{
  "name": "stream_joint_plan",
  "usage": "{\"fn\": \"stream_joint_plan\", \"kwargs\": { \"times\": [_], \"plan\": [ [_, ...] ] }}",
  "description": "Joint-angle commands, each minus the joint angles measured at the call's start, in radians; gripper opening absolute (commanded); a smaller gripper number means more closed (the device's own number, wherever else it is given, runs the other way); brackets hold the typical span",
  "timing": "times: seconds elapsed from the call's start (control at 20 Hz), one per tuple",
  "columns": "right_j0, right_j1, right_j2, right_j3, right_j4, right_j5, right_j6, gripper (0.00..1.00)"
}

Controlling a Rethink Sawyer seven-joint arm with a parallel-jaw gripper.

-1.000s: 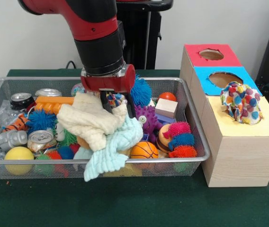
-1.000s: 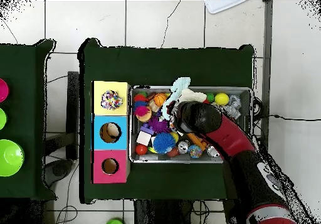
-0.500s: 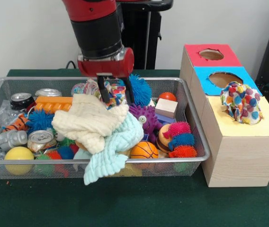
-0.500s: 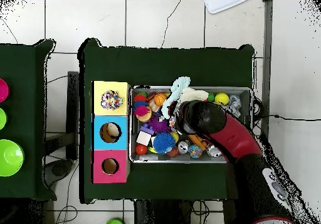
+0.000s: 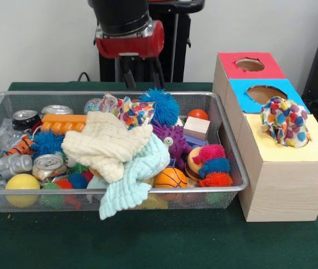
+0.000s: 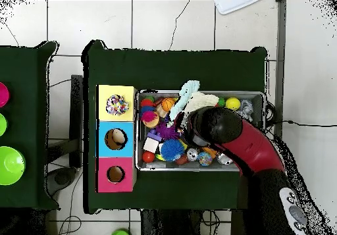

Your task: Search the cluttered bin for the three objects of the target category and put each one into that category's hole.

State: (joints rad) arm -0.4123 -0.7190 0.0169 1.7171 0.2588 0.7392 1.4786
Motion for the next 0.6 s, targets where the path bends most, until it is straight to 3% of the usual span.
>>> {"fn": "stream_joint_plan", "kwargs": {
  "times": [0.05,0.45,0.6],
  "plan": [
    [0.011,0.002,-0.039,0.005,-0.009,0.088,0.231,1.0],
    [0.027,0.062,-0.125,-0.087,-0.106,0.07,0.173,1.0],
    [0.03,0.079,-0.151,-0.118,-0.126,0.019,0.177,1.0]
  ]
}}
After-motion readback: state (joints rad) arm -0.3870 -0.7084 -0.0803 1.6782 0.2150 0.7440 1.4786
